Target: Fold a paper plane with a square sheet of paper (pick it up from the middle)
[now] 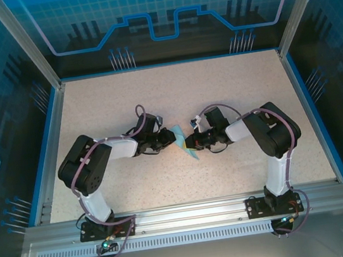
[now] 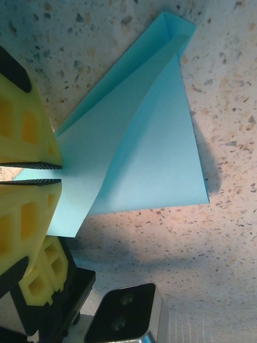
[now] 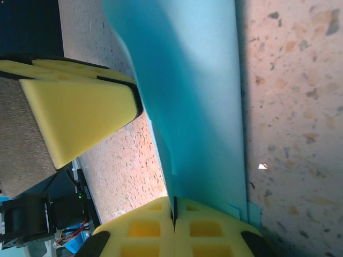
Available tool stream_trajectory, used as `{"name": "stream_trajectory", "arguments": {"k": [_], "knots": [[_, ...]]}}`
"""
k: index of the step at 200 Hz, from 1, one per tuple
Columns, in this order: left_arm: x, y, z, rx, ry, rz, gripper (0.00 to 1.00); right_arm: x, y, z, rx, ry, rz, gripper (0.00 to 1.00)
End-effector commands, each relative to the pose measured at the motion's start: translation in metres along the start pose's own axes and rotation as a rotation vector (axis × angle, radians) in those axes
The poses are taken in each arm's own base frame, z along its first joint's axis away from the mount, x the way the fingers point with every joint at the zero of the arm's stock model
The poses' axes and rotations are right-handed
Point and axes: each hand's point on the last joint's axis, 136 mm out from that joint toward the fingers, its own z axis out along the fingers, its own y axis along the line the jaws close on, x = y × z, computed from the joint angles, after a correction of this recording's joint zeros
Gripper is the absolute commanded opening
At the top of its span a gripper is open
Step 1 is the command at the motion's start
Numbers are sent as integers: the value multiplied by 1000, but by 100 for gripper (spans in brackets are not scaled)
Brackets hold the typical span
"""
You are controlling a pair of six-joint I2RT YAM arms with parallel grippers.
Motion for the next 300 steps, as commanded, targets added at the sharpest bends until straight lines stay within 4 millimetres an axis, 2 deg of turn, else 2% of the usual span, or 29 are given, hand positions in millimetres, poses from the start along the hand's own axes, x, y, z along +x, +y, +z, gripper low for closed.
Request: {"name": "stream_trajectory", "arguments": {"k": [1,100,132,190,268,300], "knots": [[-2,-11,5,34,9,4,18,7,-47,-1,144,0,116,0],[0,6,15,-32,23,-9,17,8,-49,0,154,9,123,0],[2,16,17,-76,30,-22,17,1,-38,-4,146,1,95,0],[7,31,19,-137,52,-55,17,-12,0,-20,125,-3,-12,20],[8,32,21,-146,57,-80,17,5,15,-30,139,50,-122,26],[8,32,22,-147,59,-81,17,16,11,-27,181,80,-155,26]]}}
